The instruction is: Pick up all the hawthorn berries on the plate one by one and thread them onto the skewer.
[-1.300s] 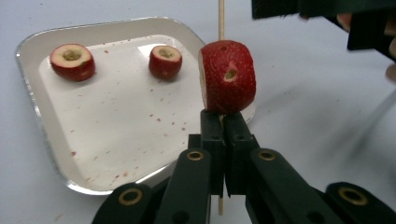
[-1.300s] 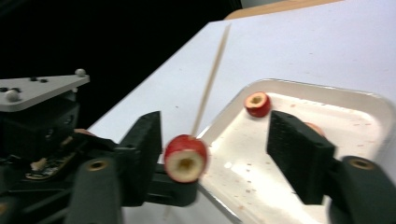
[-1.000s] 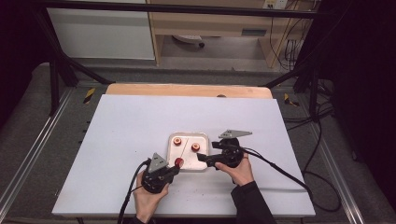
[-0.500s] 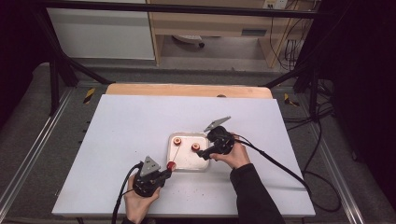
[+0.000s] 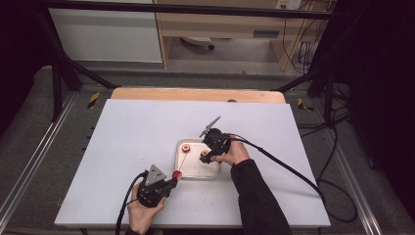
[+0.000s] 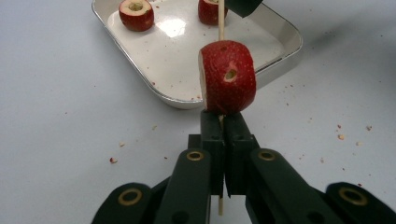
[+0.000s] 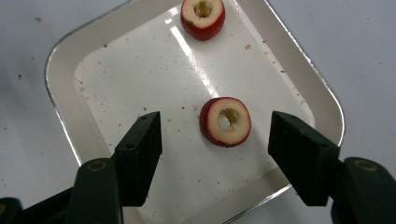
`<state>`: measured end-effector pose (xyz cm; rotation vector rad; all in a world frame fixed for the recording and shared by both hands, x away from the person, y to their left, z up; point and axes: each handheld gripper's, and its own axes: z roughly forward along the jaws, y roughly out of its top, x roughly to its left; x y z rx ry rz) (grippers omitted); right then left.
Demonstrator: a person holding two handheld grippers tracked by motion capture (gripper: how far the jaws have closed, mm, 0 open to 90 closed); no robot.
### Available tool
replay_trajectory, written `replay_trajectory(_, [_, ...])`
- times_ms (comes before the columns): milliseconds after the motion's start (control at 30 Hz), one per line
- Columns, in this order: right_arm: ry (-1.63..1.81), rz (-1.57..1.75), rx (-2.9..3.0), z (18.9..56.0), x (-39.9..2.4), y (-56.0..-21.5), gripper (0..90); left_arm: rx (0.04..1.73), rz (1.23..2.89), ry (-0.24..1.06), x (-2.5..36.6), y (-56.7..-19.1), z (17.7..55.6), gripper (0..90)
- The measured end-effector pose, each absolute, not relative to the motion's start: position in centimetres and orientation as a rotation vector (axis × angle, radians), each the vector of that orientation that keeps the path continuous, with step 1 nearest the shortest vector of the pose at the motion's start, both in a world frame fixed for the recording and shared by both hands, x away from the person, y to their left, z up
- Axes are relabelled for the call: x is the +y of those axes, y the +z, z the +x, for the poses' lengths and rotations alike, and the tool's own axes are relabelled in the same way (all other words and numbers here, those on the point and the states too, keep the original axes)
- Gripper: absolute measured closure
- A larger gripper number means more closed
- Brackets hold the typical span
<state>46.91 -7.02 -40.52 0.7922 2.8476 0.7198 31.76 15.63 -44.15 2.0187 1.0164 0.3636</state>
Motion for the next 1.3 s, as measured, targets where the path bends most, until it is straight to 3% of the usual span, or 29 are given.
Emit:
replay_trajectory(733, [0.653, 0.763, 2.928, 48.9, -6.1, -41.8, 60.1, 0.998, 2.028, 0.372, 15.8, -44.2, 32.0, 88.3])
replay_trajectory(1300, [0.822, 0.943, 2.846, 46.8, -7.2, -39.1, 60.7, 1.007, 2.020, 0.365, 15.4, -43.9, 31.8, 88.3])
